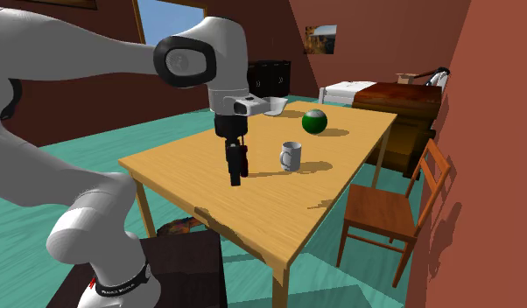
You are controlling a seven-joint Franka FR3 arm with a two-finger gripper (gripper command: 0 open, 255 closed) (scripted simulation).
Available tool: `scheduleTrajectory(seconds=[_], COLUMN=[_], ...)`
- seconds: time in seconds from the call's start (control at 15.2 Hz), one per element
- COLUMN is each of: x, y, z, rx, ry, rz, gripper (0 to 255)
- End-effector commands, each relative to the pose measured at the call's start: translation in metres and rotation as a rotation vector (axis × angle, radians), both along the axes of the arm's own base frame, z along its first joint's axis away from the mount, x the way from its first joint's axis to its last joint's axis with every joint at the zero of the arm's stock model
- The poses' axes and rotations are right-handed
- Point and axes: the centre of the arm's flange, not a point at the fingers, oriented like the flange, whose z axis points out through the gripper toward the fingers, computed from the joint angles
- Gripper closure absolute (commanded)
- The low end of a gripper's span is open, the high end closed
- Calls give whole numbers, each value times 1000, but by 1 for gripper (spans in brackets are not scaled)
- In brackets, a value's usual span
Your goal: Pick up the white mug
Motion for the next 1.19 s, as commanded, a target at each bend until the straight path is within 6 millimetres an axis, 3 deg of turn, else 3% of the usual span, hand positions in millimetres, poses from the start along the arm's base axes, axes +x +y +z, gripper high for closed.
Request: scheduleTrajectory(seconds=[0.0,1.12], x=[0,145], y=[0,157], z=[0,-35], rx=[0,31], ry=[0,-42], rz=[0,15], gripper=[0,0])
